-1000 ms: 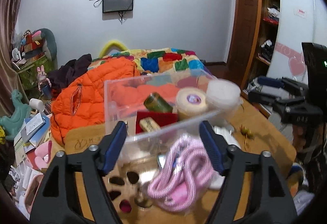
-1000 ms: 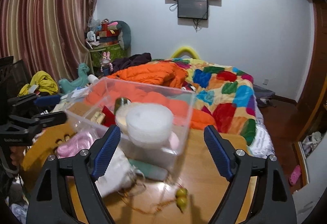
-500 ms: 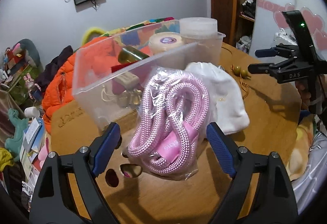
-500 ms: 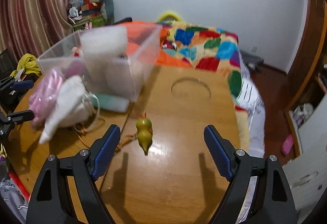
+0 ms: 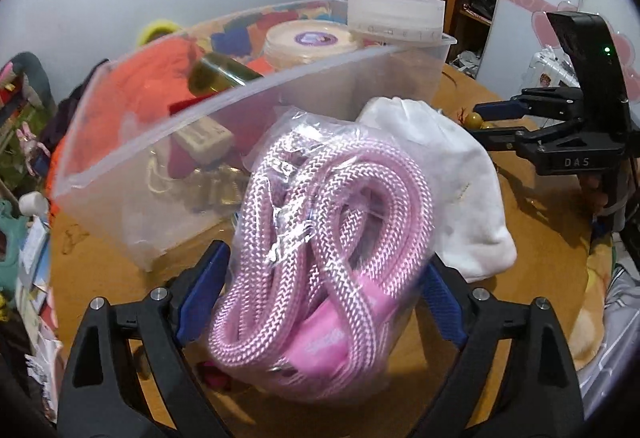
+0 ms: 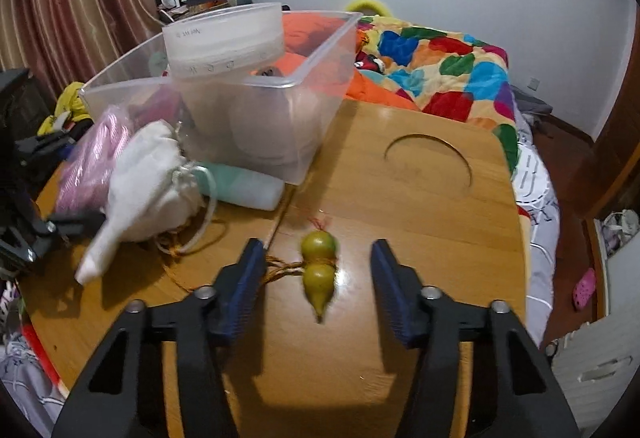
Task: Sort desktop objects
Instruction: 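Grasp the bagged pink rope with left gripper while right grasps the yellow-green gourd ornament, then carry the rope bag and gourd over the clear box and open both grippers, then grasp the white drawstring pouch with right gripper while left grasps the blue Max card box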
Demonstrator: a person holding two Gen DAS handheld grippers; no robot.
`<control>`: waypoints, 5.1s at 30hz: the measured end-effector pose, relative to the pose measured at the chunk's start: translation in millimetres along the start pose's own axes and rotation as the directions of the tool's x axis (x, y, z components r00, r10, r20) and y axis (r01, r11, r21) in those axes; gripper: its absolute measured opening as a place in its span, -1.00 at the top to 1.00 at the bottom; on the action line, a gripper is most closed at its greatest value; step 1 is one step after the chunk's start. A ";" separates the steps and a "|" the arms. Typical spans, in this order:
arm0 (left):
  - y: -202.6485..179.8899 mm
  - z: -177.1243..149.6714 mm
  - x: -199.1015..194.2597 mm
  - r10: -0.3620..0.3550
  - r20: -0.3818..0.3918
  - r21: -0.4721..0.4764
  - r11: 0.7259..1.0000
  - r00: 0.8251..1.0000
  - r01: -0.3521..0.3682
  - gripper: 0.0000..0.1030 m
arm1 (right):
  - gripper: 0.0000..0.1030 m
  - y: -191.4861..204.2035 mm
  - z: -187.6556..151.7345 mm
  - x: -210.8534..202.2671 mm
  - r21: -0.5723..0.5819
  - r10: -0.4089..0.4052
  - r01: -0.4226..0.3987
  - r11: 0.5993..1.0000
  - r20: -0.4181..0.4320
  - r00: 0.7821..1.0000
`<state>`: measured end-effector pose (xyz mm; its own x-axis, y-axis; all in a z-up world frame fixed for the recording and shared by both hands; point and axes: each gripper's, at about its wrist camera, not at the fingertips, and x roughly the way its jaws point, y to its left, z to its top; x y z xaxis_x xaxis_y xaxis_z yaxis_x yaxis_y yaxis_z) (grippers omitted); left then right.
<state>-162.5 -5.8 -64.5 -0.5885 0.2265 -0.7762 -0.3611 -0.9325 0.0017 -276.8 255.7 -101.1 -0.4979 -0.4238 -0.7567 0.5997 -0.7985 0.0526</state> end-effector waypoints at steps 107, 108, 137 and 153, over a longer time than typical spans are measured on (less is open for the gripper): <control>53.5 46.2 -73.6 0.162 0.195 -0.220 0.968 0.967 -0.118 -0.44 | -0.20 68.5 18.2 -29.4 -0.044 0.138 -0.134 0.990 0.095 0.986; 51.6 38.2 -73.6 0.161 0.187 -0.211 0.970 0.969 -0.121 -0.44 | -0.20 69.1 16.1 -27.0 -0.041 0.147 -0.144 0.989 0.085 0.985; 26.6 4.9 -13.6 0.008 0.056 -0.159 0.987 0.998 0.001 -0.44 | 0.79 86.8 12.5 -15.7 -0.113 0.158 -0.150 0.982 0.067 0.985; 24.8 10.9 -6.0 0.050 0.038 -0.131 0.990 0.998 -0.044 -0.02 | 0.85 92.4 34.7 -35.2 -0.130 0.172 -0.153 0.980 0.150 0.974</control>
<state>-175.8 -27.3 -53.0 -0.6331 0.1904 -0.7503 -0.2368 -0.9704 -0.0465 -225.5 182.0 -47.0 -0.4756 -0.6143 -0.6296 0.7453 -0.6616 0.0827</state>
